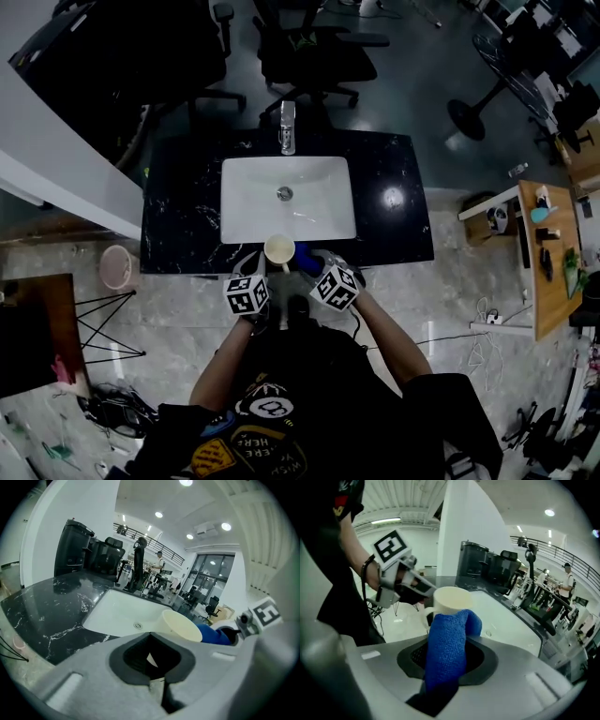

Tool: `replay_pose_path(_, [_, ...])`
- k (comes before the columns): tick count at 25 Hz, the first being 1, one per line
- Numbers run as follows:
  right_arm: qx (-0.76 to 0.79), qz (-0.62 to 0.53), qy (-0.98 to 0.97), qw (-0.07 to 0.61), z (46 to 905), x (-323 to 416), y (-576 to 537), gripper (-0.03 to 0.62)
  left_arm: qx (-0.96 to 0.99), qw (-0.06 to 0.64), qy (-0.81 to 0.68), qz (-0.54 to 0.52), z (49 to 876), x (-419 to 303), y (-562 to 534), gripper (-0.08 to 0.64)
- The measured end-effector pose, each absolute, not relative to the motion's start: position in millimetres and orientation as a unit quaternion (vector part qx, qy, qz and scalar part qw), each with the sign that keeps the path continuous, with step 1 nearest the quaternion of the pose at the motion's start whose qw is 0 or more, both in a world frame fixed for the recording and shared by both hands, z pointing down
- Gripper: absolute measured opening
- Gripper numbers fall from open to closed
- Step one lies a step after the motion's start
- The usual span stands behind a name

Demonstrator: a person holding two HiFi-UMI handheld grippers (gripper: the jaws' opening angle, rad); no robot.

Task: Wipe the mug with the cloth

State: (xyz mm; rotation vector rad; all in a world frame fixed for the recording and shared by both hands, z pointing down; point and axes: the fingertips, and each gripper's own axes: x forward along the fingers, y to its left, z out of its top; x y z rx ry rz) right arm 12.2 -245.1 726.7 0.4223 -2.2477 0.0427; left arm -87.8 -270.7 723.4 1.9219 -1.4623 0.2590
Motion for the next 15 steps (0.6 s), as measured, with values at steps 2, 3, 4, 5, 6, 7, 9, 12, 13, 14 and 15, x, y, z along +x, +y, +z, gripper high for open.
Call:
replay_pose_path(2, [0.135, 0.012, -0.900, 0.414, 727.7, 4.0, -220.1, 0.112, 0.739, 0.351, -0.567, 0.096, 723.5, -87.2, -271.0, 0.003])
replay_pose_path(3, [0.124, 0.013, -0.901, 0.415, 728.6, 2.6, -213.0, 0.112, 0.738, 0.353, -0.567, 0.095, 724.2, -86.9, -270.6, 0.003])
replay_pose_path(4, [0.121, 0.016, -0.901, 0.416, 729.1, 4.9, -212.3, 0.112, 0.738, 0.355, -0.566, 0.094, 724.9, -86.4, -269.9, 0.003])
replay_pose_path(5, [0.130, 0.022, -0.899, 0.417, 728.7, 10.8, -219.1, 0.112, 0.738, 0.357, -0.565, 0.094, 725.5, -85.9, -269.3, 0.003])
replay_pose_path(6, [0.149, 0.031, -0.896, 0.417, 726.4, 18.9, -233.2, 0.112, 0.738, 0.360, -0.563, 0.093, 726.0, -85.7, -268.9, 0.003])
replay_pose_path(7, [0.177, 0.042, -0.892, 0.414, 721.7, 27.6, -252.9, 0.112, 0.738, 0.362, -0.562, 0.093, 726.4, -85.6, -268.4, 0.003])
replay_pose_path(9, [0.236, 0.063, -0.882, 0.403, 709.7, 40.4, -296.4, 0.110, 0.738, 0.363, -0.561, 0.094, 726.0, -85.0, -266.3, 0.003])
replay_pose_path(12, [0.256, 0.059, -0.869, 0.420, 710.8, 36.0, -332.9, 0.110, 0.738, 0.363, -0.561, 0.094, 724.6, -84.3, -264.3, 0.003])
replay_pose_path(13, [0.236, 0.045, -0.867, 0.436, 717.5, 29.8, -330.0, 0.112, 0.737, 0.364, -0.562, 0.094, 725.0, -83.9, -263.8, 0.003])
replay_pose_path(14, [0.209, 0.029, -0.867, 0.452, 724.1, 23.5, -320.2, 0.112, 0.736, 0.366, -0.562, 0.094, 725.4, -83.1, -263.1, 0.003])
replay_pose_path(15, [0.182, 0.015, -0.868, 0.462, 728.8, 17.8, -306.2, 0.112, 0.736, 0.367, -0.562, 0.093, 725.7, -82.4, -262.5, 0.003])
